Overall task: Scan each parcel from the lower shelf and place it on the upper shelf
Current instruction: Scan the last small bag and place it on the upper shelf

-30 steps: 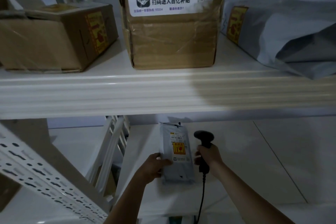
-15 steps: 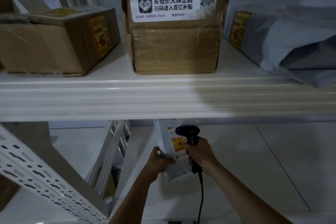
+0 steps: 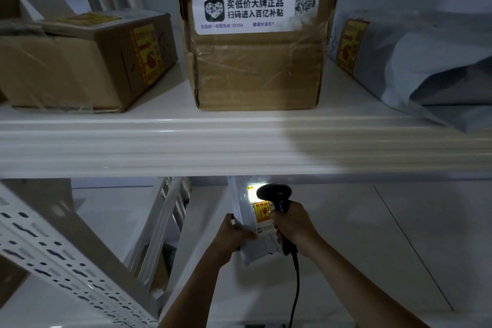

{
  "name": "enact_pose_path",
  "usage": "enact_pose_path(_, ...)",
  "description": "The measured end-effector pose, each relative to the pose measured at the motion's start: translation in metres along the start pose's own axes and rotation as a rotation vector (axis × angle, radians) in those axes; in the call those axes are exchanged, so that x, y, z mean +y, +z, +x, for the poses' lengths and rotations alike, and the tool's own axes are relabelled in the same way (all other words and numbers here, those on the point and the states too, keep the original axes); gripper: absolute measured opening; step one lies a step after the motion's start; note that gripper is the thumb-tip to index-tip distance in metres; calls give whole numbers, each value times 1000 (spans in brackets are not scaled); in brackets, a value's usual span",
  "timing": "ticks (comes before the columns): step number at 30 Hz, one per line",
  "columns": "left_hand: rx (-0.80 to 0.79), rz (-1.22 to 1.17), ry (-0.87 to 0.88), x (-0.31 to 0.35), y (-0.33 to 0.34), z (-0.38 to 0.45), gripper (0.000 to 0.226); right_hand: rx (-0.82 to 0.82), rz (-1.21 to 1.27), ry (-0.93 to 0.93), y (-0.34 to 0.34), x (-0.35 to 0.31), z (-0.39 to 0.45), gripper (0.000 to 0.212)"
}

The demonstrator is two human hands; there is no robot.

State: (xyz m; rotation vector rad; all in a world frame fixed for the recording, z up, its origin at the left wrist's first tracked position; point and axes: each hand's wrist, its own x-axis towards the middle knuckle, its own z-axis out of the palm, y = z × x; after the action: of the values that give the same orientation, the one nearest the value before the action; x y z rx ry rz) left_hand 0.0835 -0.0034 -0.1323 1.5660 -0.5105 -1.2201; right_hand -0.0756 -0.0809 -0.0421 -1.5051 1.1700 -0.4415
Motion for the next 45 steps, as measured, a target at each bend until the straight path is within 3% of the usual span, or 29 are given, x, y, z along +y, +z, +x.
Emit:
enact_pose_path(12,-16,-15,-18,-1,0,-1,96,16,-8,11,0,7,3,3)
enact_pose_path(18,-10,-18,-34,-1,-1,-5,88,-12,-26,9,-1,10,2,8)
enact_pose_path(26,2,-9,-61,2,-3,-8,95,-7,-46,-13,-2,15,7,10)
enact_pose_path(30,22,-13,-76,3,-5,-9,91,33,-142,-6,-5,25,19,17)
enact_pose_path(35,94,-22,-103,4,-6,-10,72,-44,-262,100,-8,56,47,24)
enact_pose_path(39,147,-31,-100,5,-8,-14,70,-14,-437,140,-3,84,67,37)
enact_pose_path(45,204,-92,-51,2,-15,-10,89,-33,-527,155,6,98,55,85)
